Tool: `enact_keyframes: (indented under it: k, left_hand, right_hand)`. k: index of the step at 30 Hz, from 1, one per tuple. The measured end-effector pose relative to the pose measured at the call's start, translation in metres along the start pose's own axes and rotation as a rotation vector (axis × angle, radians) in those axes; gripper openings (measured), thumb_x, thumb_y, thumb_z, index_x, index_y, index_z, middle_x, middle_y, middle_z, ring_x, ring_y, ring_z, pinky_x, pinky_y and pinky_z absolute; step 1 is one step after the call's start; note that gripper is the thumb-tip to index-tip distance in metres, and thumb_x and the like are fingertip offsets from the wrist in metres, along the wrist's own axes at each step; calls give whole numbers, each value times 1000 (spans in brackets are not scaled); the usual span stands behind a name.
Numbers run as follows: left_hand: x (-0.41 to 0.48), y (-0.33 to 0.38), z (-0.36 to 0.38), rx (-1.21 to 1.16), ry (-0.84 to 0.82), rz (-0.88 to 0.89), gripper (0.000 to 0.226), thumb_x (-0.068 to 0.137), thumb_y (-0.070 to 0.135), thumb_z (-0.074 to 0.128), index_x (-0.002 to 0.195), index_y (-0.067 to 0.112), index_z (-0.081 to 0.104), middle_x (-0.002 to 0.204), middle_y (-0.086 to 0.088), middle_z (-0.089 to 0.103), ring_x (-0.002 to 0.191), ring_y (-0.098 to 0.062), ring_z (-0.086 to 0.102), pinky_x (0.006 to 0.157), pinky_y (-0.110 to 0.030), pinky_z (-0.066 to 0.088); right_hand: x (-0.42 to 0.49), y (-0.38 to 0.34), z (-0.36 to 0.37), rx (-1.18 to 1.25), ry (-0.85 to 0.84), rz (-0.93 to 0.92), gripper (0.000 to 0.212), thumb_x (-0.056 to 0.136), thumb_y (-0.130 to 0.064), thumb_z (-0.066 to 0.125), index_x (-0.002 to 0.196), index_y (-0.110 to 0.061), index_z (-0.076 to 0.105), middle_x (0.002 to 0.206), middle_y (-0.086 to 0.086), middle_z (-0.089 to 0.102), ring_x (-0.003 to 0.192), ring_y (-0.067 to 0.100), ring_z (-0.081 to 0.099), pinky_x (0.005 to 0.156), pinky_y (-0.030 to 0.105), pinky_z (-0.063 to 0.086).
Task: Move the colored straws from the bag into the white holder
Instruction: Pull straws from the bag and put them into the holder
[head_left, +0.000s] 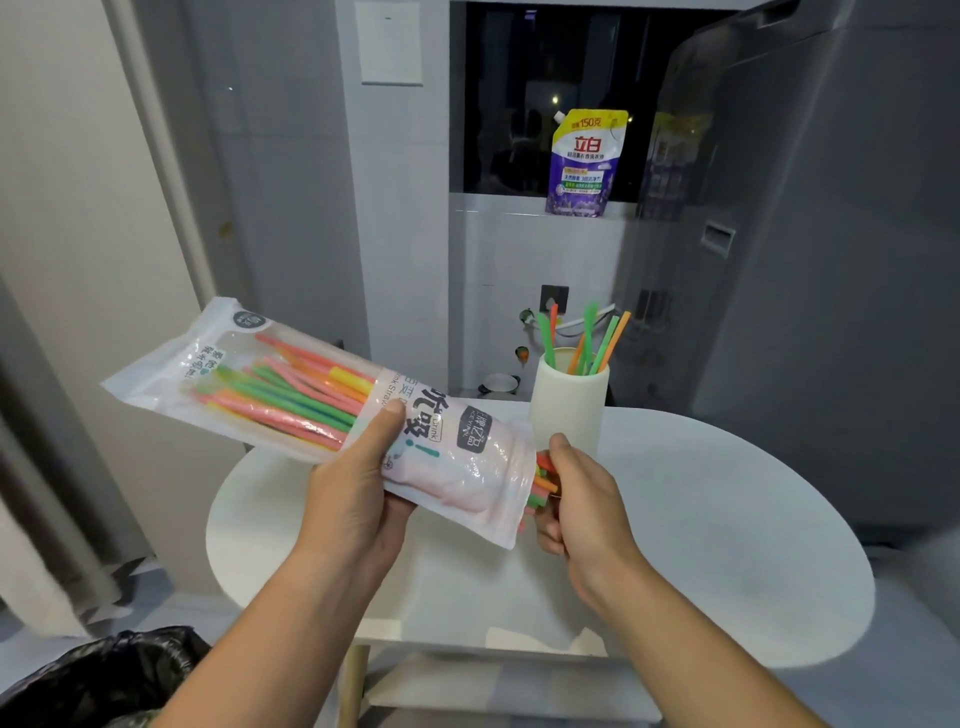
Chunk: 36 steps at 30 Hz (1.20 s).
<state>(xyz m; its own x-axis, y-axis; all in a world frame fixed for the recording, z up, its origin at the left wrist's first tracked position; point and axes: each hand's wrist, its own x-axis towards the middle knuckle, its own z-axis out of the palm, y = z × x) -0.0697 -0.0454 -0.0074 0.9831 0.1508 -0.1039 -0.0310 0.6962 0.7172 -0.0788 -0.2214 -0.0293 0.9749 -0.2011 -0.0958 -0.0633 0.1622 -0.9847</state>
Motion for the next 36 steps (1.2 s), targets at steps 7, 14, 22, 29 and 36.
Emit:
enact_keyframes:
  k: [7, 14, 22, 29, 36]
  left_hand:
    - [2, -3, -2, -49, 43, -64, 30, 95, 11, 68, 124, 6, 70, 120, -13, 78, 101, -25, 78, 76, -40, 66]
    - [6, 1, -8, -98, 50, -108, 25, 99, 14, 63, 122, 7, 70, 106, -8, 82, 96, -22, 79, 83, -46, 64]
    - [8, -7, -10, -151, 31, -172, 23, 99, 12, 63, 119, 7, 70, 108, -11, 81, 101, -28, 78, 99, -66, 53]
    - [14, -3, -15, -180, 47, -158, 24, 100, 12, 61, 121, 6, 69, 105, -10, 82, 98, -27, 79, 104, -66, 49]
    - [10, -8, -13, -188, 40, -201, 19, 98, 12, 64, 115, 8, 71, 103, -11, 82, 89, -28, 80, 77, -65, 61]
  right_hand:
    - [3, 1, -2, -224, 20, -172, 44, 100, -35, 56, 58, -22, 54, 48, -13, 46, 44, 10, 38, 48, 24, 32]
    - [8, -8, -15, -276, 137, -235, 31, 102, -38, 50, 85, -16, 62, 74, -2, 63, 64, 13, 57, 48, 16, 42]
    - [0, -14, -12, -60, 60, -181, 36, 97, -40, 59, 86, -6, 60, 49, -2, 50, 38, 9, 41, 37, 20, 32]
    - [9, -20, -23, -118, 175, -216, 29, 99, -36, 58, 83, -12, 64, 49, -7, 50, 41, 7, 44, 40, 22, 37]
    - [10, -12, -26, -393, 341, -453, 29, 100, -38, 51, 79, -18, 57, 73, -4, 66, 70, 7, 63, 56, 23, 49]
